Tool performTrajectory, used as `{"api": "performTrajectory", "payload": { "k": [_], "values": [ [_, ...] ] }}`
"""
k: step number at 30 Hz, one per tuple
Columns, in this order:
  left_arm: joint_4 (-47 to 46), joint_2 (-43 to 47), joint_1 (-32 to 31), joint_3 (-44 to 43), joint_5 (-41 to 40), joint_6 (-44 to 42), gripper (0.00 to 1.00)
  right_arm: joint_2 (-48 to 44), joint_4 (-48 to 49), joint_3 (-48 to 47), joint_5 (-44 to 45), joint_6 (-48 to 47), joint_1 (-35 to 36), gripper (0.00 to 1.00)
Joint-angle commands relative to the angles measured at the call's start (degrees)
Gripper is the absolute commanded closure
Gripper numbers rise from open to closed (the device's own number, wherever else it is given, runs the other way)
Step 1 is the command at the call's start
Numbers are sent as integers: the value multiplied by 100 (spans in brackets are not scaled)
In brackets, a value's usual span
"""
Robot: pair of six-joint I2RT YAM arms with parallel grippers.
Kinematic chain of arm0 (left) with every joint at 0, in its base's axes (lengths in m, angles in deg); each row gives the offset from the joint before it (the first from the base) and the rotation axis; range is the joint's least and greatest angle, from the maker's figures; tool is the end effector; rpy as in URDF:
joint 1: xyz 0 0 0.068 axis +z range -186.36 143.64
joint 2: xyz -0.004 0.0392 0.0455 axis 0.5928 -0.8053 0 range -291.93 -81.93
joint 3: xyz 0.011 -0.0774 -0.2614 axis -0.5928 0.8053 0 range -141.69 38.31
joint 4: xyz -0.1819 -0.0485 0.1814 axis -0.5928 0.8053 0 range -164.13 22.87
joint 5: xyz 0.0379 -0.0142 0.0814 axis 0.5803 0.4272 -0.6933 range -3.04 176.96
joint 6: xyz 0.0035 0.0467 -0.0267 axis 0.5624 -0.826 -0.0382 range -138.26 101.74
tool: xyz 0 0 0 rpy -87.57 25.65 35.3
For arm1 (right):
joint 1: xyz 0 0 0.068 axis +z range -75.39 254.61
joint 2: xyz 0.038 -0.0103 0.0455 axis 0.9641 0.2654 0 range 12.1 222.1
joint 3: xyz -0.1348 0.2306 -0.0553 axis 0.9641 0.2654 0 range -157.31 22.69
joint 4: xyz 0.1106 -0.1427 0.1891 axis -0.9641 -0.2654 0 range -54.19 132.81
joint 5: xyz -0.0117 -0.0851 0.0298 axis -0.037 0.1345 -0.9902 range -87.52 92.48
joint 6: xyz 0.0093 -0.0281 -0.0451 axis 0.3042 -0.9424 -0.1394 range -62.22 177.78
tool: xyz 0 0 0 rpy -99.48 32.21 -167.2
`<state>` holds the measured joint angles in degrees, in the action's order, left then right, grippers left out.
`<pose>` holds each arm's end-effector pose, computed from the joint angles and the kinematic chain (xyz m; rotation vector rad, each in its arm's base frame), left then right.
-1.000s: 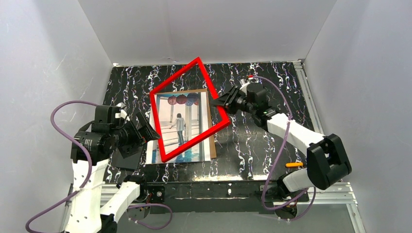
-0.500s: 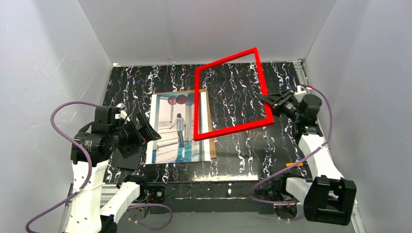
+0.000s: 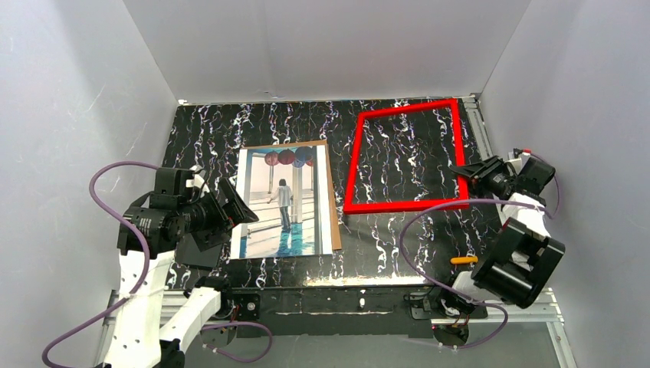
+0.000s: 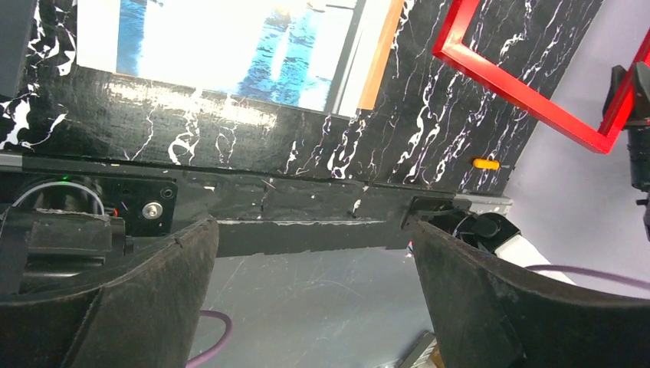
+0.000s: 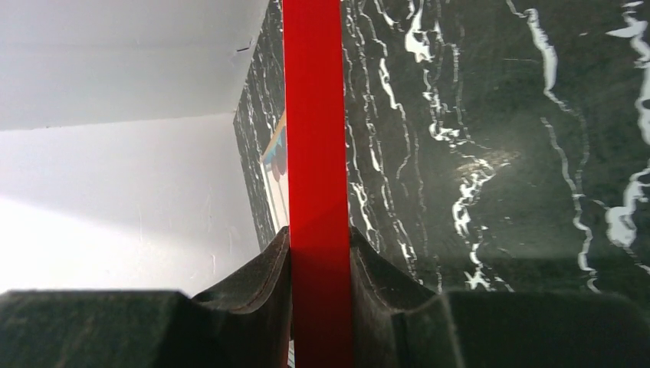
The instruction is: Take the photo out of the frame
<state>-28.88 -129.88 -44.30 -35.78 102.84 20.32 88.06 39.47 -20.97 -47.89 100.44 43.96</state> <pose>0.1362 -0.0289 0.4359 -0.3312 1.9475 -0.8045 0.2495 -0.1160 0.2331 0.8324 1.9534 1.0759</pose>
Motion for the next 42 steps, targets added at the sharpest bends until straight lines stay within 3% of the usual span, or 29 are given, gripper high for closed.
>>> {"api": "performTrajectory", "payload": {
  "k": [1, 7, 11, 15, 19, 23, 28, 33, 36, 39, 42],
  "values": [
    [310, -61, 30, 105, 316, 16, 2, 502, -750, -257, -236, -931, -383, 99],
    [308, -47, 30, 319, 425, -44, 2, 885, -2110, -1079, 959, -1918, -601, 99],
    [203, -95, 30, 446, 559, 16, 2, 1156, -2536, -1454, 1497, -2081, -549, 79],
    [148, -111, 30, 524, 626, 27, 2, 1247, -2867, -1734, 2281, -2180, -440, 53],
    [130, -84, 30, 600, 663, 27, 2, 1188, -3278, -2048, 3555, -2389, 191, 33],
    [125, -15, 30, 667, 671, 40, 2, 1142, -3889, -2433, 5328, -2440, 765, 27],
    [118, 31, 23, 760, 702, 30, 2, 866, -4351, -2821, 6920, -2474, 1245, 26],
    [-113, -71, 21, 1001, 953, -118, 2, 5, -4466, -2913, 6683, -2390, 2663, 27],
    [-421, -369, 9, 1320, 1386, -195, 2, -669, -4077, -2396, 5503, -1853, 3682, 28],
    [-645, -906, -113, 1561, 1784, -297, 2, -1280, -3080, -1480, 4571, -851, 4885, 28],
    [-765, -1526, -444, 1553, 1870, -474, 2, -1623, -1335, -235, 3775, 402, 5950, 33]
  ]
}}
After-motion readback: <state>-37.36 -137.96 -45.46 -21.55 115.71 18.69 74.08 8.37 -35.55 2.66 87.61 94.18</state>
